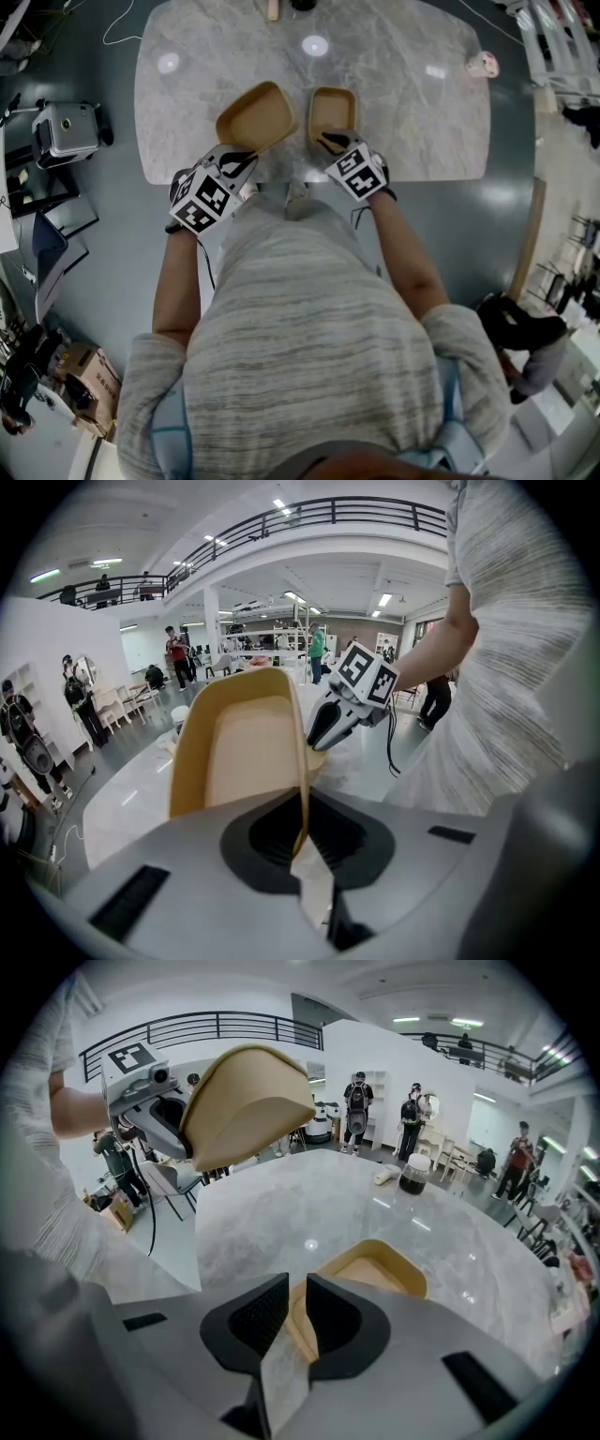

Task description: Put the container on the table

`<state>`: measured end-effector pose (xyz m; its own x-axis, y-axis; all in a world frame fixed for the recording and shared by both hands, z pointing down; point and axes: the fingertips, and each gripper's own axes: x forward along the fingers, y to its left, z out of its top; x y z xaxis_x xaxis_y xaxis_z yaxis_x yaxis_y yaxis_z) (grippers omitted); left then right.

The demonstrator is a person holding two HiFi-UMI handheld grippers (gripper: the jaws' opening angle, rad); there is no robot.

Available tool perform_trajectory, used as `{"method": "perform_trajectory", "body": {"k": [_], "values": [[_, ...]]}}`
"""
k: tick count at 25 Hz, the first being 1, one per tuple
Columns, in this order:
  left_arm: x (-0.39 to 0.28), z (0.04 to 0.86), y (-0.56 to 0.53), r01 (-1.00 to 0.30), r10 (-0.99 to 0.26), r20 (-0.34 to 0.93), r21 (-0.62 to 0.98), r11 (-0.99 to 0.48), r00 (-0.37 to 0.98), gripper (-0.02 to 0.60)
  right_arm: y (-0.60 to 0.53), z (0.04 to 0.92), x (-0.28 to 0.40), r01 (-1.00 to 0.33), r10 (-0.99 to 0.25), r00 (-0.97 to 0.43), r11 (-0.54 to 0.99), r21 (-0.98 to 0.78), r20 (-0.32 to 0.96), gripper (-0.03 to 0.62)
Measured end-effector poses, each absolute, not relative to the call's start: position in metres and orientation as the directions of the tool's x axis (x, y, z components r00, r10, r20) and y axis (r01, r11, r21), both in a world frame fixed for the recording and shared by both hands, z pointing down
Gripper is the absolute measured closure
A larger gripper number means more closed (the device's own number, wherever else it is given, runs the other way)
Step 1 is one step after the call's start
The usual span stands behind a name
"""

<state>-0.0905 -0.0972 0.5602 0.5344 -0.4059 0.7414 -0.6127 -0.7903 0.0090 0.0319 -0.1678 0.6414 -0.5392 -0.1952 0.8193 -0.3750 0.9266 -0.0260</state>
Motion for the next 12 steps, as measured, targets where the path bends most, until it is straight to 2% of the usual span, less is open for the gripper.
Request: {"method": "perform_trajectory", "body": {"k": [12], "values": [[-0.093, 0.577, -0.1, -0.611, -0.384, 0.766, 0.015, -0.791, 0.516, 0.572, -0.172, 0.631, 0.031, -0.4, -0.217, -0.561, 0.916, -0.032, 0.799, 0.557]]}}
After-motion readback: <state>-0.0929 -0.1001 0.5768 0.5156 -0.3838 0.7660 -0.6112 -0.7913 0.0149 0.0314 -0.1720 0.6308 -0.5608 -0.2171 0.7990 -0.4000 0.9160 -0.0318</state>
